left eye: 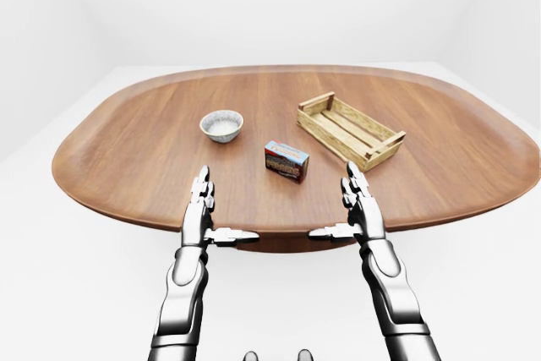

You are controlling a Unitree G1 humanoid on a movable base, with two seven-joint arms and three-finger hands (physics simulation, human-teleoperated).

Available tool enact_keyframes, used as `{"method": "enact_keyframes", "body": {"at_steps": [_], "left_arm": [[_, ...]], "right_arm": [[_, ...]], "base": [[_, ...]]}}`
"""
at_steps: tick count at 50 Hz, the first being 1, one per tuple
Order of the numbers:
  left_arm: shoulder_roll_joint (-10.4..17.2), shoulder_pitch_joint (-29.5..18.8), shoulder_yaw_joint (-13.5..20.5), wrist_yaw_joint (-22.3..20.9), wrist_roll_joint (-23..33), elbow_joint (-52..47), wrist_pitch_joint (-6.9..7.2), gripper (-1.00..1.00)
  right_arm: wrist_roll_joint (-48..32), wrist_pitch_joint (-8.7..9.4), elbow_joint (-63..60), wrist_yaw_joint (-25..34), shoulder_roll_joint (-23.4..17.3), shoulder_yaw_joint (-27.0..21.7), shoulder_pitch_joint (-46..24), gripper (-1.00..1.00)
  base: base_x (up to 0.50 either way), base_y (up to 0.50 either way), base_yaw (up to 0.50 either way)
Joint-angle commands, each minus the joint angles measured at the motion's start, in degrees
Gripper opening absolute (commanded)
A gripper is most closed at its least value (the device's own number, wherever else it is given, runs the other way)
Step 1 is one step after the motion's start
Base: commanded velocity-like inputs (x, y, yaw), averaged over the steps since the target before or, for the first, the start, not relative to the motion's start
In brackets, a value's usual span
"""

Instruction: Pick up the chocolate pudding and put it in the tray.

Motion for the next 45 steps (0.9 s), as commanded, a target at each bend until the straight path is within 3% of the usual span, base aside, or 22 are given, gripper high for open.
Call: {"method": "enact_keyframes", "body": {"at_steps": [1,11,17,36,38,39,41,42,45], "left_arm": [[-0.01,0.05,-0.02,-0.07,0.09,-0.07,0.04,1.00],[-0.02,0.09,-0.07,-0.08,0.15,-0.47,0.38,1.00],[-0.04,0.01,-0.08,-0.09,0.24,0.20,-0.22,1.00],[-0.06,0.15,-0.08,-0.04,0.20,-0.69,0.43,1.00],[-0.24,0.21,0.26,0.15,-0.43,-1.08,-0.61,1.00],[-0.67,0.38,0.94,0.55,-2.07,-2.88,-1.93,1.00],[-0.99,0.67,1.48,1.29,-4.34,-6.26,-3.75,1.00],[-1.00,0.75,1.54,1.38,-5.03,-6.80,-5.06,1.00],[-1.22,1.75,1.59,1.19,-8.34,-11.24,-5.11,1.00]], "right_arm": [[0.01,-0.31,0.34,0.07,-0.01,0.00,-0.06,1.00],[0.05,-0.26,0.52,0.09,-0.02,-0.01,-0.22,1.00],[0.09,0.25,-0.24,0.08,-0.01,0.04,0.03,1.00],[-0.26,-0.54,-0.37,-0.02,0.00,0.10,0.26,1.00],[-0.73,-1.25,-1.09,-0.36,0.02,0.15,0.53,1.00],[-1.61,-3.16,-2.71,-0.92,0.08,0.34,1.20,1.00],[-2.32,-5.27,-4.95,-1.04,0.20,0.70,2.01,1.00],[-2.57,-5.27,-5.88,-1.03,0.28,0.87,2.33,1.00],[-3.18,-5.27,-8.63,-1.25,0.42,0.98,3.15,1.00]], "base": [[0.26,0.00,0.00],[0.26,0.00,0.00],[0.26,0.00,0.00],[0.26,0.00,0.00],[0.26,0.00,0.00],[0.27,0.00,0.00],[0.26,0.00,0.00],[0.26,0.00,0.00],[0.26,0.00,0.00]]}}
